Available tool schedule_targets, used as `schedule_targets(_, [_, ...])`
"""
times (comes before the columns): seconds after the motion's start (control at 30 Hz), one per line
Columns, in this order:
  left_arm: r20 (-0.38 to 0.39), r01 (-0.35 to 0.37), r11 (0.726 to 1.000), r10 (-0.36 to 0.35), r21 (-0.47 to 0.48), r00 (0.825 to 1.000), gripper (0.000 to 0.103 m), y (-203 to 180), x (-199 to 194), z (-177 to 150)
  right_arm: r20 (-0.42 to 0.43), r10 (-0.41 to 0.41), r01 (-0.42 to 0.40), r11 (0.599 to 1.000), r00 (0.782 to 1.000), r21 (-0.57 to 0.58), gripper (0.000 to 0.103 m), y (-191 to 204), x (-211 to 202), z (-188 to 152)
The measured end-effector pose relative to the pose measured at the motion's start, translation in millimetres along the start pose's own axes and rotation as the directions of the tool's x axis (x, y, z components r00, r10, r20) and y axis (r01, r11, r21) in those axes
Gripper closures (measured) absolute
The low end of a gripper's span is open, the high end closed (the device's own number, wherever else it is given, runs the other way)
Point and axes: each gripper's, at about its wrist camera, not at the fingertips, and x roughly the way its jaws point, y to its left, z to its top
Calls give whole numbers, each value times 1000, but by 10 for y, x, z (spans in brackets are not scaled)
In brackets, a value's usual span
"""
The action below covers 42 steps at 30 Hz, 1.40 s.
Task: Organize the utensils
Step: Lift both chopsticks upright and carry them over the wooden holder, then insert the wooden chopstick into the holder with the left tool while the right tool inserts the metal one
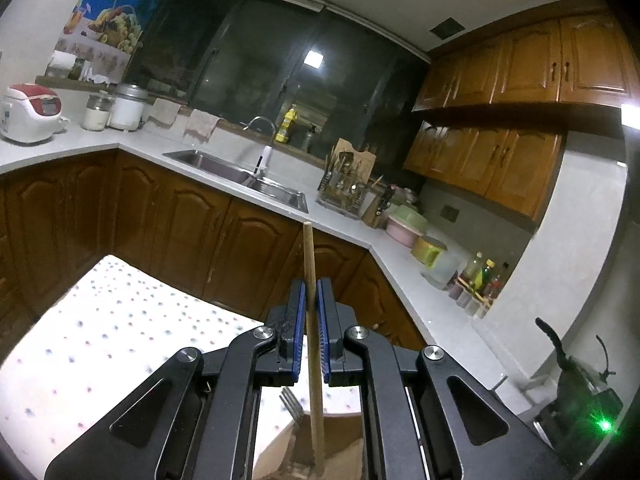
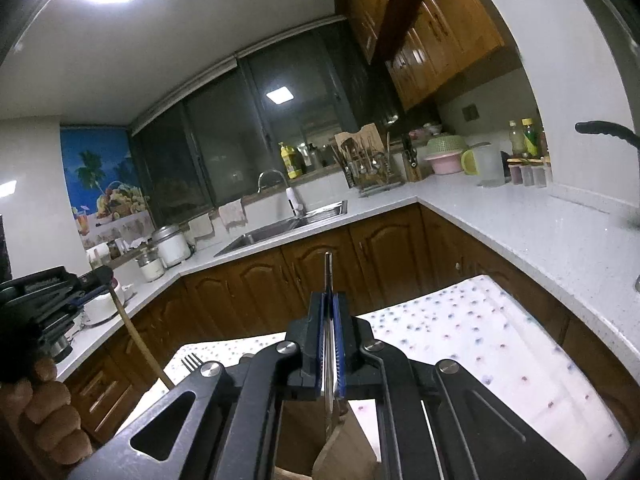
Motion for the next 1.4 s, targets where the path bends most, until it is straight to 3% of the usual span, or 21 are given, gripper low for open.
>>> schedule_targets(0.47, [-15, 1, 996, -3, -95, 1000, 98, 161, 178, -32, 19, -1, 1, 1000, 1000, -6, 98, 31, 64, -13])
schedule_targets(0.63, [-64, -15, 998, 12, -53, 998, 98, 188, 232, -313, 6, -11, 12, 1000, 1000, -18, 98, 30, 92, -59])
schedule_targets(0.8, [-124, 16, 1000, -14, 17, 992, 97, 159, 208, -591, -29, -10, 9, 999, 1000, -52, 98, 41, 125, -205])
schedule_targets(0.97, [-154, 22, 997, -9, 80, 988, 97, 49, 190, -647, -47, -17, 15, 999, 999, -47, 98, 0, 115, -196])
schedule_targets(1.3, [-196, 22, 997, -7, 72, 981, 97, 50, 182, -651, -82, -12, 10, 1000, 997, -27, 97, -60, 120, -157])
schedule_targets(1.4, [-215, 21, 998, -7, 61, 977, 92, 65, 166, -651, -91, -3, 1, 1000, 996, -20, 93, -64, 107, -153])
